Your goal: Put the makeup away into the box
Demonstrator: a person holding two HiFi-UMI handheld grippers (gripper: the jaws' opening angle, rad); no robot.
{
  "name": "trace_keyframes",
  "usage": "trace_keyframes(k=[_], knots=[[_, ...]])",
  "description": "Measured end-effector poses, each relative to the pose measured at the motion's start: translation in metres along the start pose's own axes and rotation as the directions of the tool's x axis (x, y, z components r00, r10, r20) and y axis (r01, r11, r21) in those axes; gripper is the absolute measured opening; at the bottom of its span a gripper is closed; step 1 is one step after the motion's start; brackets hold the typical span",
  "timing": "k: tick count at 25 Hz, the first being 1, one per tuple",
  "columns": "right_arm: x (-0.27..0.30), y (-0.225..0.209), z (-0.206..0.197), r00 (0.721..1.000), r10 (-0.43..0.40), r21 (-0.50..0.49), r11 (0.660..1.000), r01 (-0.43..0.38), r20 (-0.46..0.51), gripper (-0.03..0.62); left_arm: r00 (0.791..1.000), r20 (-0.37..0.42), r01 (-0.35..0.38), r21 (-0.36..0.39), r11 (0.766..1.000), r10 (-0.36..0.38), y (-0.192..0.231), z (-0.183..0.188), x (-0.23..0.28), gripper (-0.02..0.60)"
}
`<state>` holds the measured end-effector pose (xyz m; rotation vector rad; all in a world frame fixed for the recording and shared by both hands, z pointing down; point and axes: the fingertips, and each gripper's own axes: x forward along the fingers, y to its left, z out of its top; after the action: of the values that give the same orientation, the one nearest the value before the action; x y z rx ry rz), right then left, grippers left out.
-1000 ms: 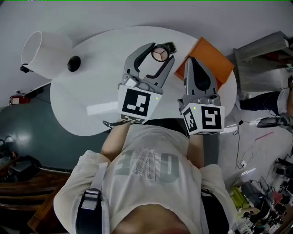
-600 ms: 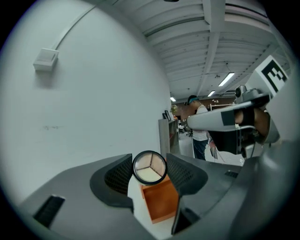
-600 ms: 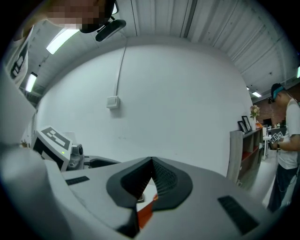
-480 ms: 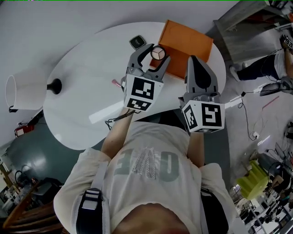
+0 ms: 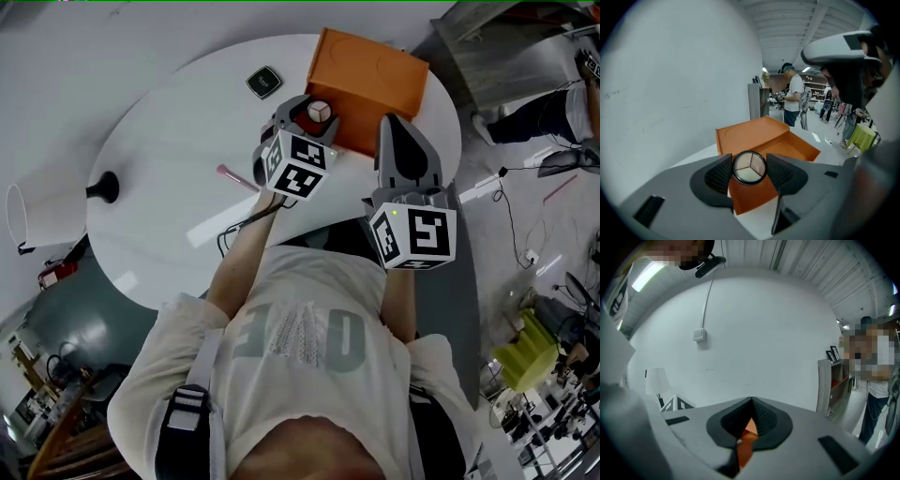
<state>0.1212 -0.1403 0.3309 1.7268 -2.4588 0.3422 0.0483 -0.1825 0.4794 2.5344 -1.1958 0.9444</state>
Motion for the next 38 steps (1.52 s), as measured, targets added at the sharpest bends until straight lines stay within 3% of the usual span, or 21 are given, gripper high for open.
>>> trace_keyframes(k=[9, 19, 33, 38], knots=[[0.002, -0.016, -0.021, 0.998, -0.021, 0.045, 0.999, 0.023, -0.051, 0.0, 0.989, -0.139, 0.054, -0.01, 0.998, -0.055, -0.013, -0.038, 0.035, 0.236], [0.004, -0.019, -0.03, 0.998, -0.009, 0.064, 0.998, 0.013, -0.065, 0.0, 0.979, -0.2, 0.055, 0.048, 0.997, -0.044, -0.02, -0.046, 0.043, 0.238], [0.005, -0.016, -0.022, 0.999, 0.002, 0.062, 0.998, 0.001, -0.049, 0.0, 0.98, -0.194, 0.038, 0.02, 0.999, -0.034, -0.017, -0.044, 0.038, 0.238], [0.005, -0.012, -0.021, 0.999, 0.011, 0.049, 0.999, -0.009, -0.045, 0.0, 0.992, -0.124, -0.003, -0.024, 1.0, 0.0, -0.005, -0.026, 0.027, 0.238]])
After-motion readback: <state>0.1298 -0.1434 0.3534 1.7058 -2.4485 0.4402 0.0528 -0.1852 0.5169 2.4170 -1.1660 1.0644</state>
